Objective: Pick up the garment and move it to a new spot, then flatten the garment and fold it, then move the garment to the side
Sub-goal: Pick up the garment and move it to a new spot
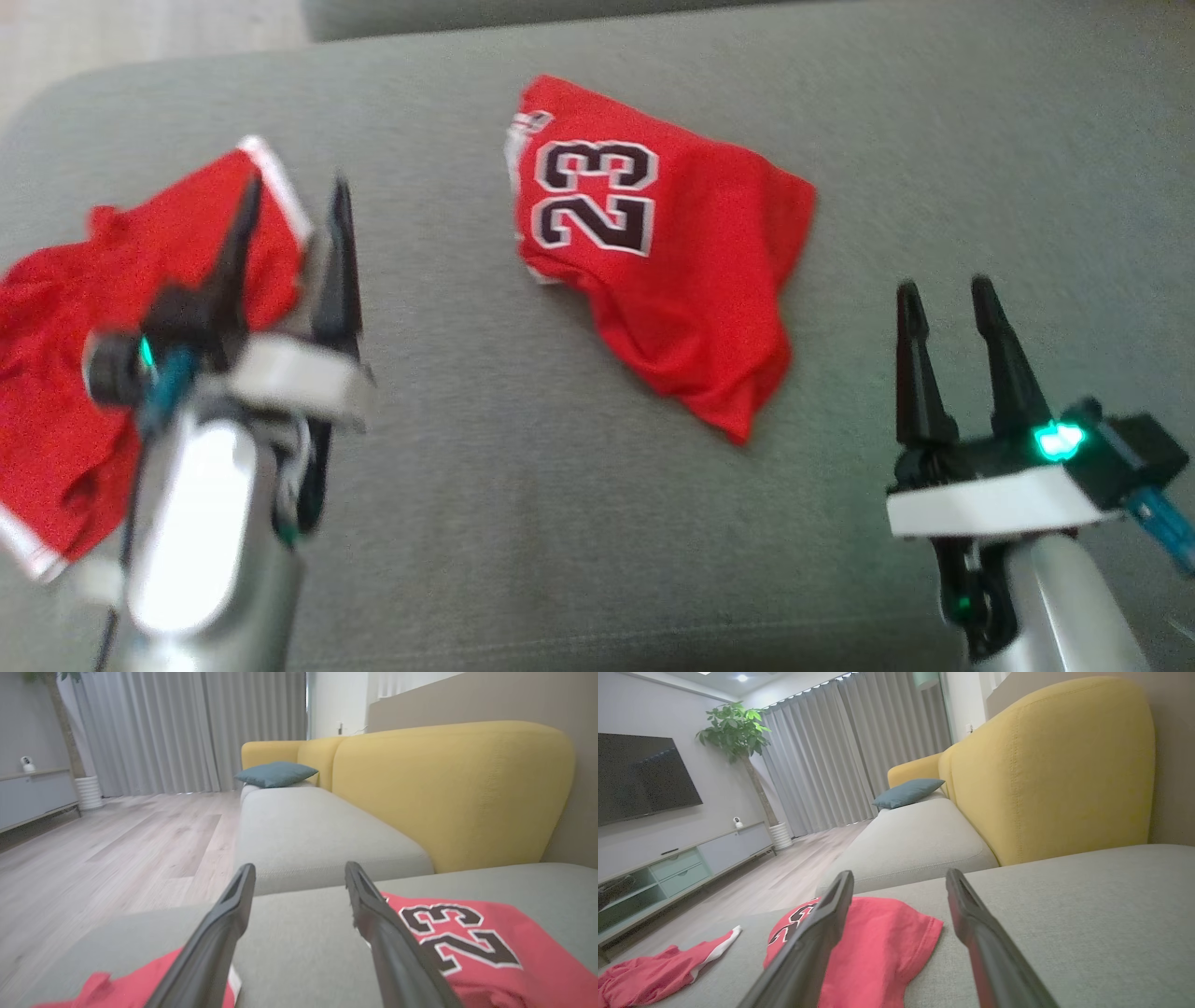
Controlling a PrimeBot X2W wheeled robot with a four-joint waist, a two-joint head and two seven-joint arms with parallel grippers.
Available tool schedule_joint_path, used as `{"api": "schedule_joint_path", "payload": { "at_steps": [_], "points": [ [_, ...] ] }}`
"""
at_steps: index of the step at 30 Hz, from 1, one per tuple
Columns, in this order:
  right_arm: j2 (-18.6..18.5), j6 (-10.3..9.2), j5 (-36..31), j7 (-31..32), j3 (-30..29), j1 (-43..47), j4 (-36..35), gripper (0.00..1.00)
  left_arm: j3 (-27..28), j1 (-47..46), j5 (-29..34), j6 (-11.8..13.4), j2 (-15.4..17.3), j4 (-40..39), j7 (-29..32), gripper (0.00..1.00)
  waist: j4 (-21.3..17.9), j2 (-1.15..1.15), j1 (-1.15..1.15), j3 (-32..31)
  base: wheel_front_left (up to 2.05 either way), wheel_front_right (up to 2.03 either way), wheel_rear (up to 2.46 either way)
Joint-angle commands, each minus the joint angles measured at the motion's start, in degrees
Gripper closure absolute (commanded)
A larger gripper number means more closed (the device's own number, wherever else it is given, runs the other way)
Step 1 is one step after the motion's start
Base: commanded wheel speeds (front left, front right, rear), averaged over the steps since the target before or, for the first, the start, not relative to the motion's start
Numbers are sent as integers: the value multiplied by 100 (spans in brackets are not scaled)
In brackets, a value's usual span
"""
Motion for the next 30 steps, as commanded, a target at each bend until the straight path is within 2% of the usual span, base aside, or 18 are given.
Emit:
{"api": "schedule_joint_path", "payload": {
  "at_steps": [1, 8, 16, 22, 30],
  "points": [
    [-29, 43, -50, -36, 72, 22, -127, 0, 260, 92, -39, 55, 76, -313, -28, 0, 328, 0, 0, -280, 0, 0, 0],
    [-29, 43, -233, -36, -100, 292, 48, 0, 505, 1170, -95, 129, -252, -790, -29, 0, 699, 0, 0, -494, 0, 0, 0],
    [-29, 43, -285, -36, -1, 181, 534, 0, 531, 1355, 26, 12, -415, -930, -29, 0, 873, 0, 0, -379, 0, 0, 0],
    [-29, 43, -193, -36, -125, -410, 1790, 0, 474, 1263, 91, -109, -488, -886, -29, 0, 1083, 0, 0, -103, 0, 0, 0],
    [-29, 43, -153, -36, -248, -1092, 2877, 0, 469, 1140, 103, -174, -525, -799, -29, 0, 1365, 0, 0, 226, 0, 0, 0]
  ]
}}
